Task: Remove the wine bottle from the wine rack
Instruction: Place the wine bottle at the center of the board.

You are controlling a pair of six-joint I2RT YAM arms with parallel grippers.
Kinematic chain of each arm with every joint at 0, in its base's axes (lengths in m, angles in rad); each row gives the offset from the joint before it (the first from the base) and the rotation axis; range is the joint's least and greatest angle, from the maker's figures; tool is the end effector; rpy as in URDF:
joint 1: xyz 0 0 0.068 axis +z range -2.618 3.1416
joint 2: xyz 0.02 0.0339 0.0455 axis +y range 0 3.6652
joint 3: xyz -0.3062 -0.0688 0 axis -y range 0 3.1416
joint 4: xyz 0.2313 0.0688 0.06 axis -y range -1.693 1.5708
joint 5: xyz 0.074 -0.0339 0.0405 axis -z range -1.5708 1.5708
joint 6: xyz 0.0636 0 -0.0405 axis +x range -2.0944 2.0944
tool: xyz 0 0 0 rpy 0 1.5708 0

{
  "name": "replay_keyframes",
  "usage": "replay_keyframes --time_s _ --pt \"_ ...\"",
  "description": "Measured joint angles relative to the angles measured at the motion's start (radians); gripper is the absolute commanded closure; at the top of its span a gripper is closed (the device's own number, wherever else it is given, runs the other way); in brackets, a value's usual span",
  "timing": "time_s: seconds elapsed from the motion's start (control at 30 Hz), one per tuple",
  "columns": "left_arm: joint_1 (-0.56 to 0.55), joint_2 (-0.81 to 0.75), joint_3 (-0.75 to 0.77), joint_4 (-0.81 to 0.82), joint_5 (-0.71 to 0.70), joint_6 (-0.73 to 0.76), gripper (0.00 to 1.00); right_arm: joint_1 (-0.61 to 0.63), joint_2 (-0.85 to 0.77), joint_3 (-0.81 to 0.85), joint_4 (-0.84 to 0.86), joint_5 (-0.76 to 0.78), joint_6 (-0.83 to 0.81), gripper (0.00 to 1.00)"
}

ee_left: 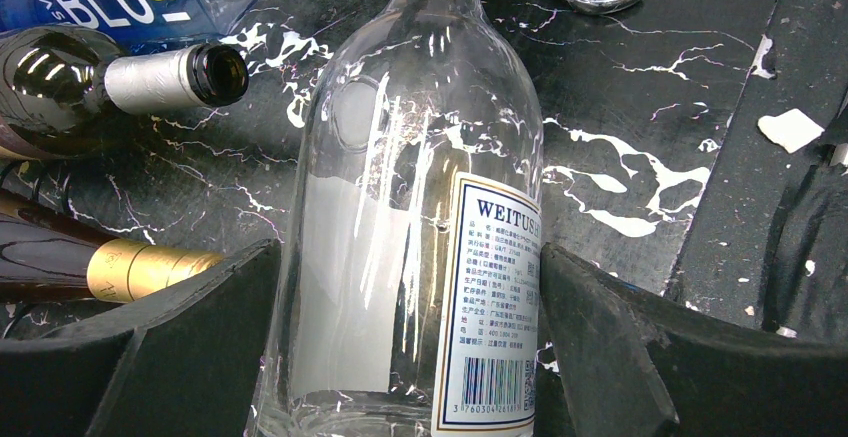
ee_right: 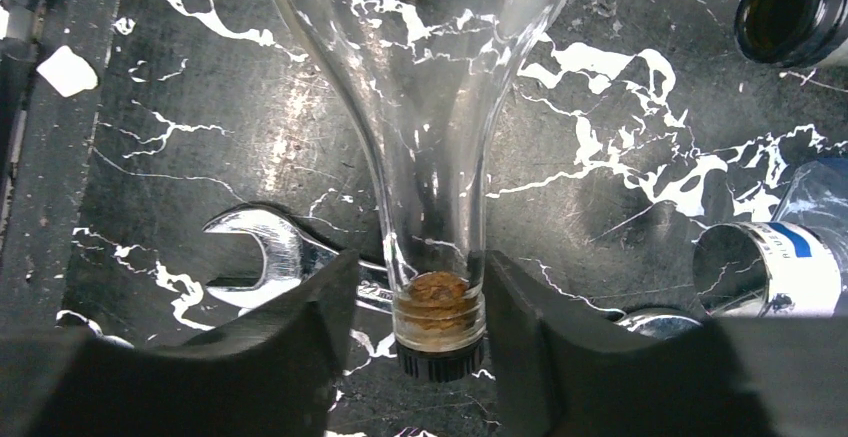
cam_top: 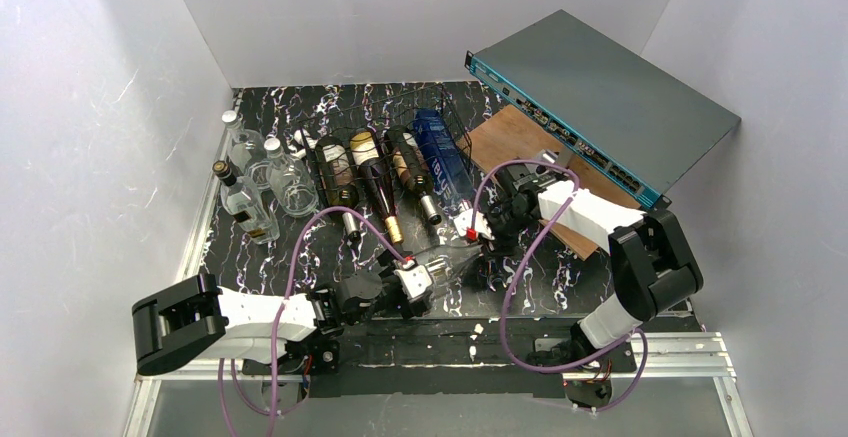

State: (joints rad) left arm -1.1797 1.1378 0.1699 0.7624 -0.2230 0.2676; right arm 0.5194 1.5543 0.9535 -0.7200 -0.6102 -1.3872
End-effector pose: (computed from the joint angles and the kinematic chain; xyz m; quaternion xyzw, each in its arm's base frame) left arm 0.0912 -0.1844 0.2072 0.4580 0.6243 -0.1986 0.6009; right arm 0.2171 0.1661 0.2162 -0.7933 0.5174 0.2204 0.2332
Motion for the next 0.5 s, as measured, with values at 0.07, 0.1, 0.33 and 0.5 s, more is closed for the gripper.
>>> replay_keyframes --time_s 0.07,0.1,0.33,0.5 --pt "0.001 0.000 0.000 0.000 0.002 0.000 0.40 0.003 0.007 0.000 0.014 0.008 -0.002 0.65" --pt "0.001 0.000 0.000 0.000 0.003 0.000 0.35 0.003 0.010 0.000 0.026 0.012 -0.001 0.73" --pt "0.007 -0.024 -0.002 -0.024 0.011 -0.008 0.08 0.010 0.011 0.010 0.008 0.019 -0.031 0.99" --pt "0.013 -0.082 -0.011 -0.063 0.018 -0.059 0.02 0.021 0.002 0.051 -0.047 0.017 -0.021 0.99"
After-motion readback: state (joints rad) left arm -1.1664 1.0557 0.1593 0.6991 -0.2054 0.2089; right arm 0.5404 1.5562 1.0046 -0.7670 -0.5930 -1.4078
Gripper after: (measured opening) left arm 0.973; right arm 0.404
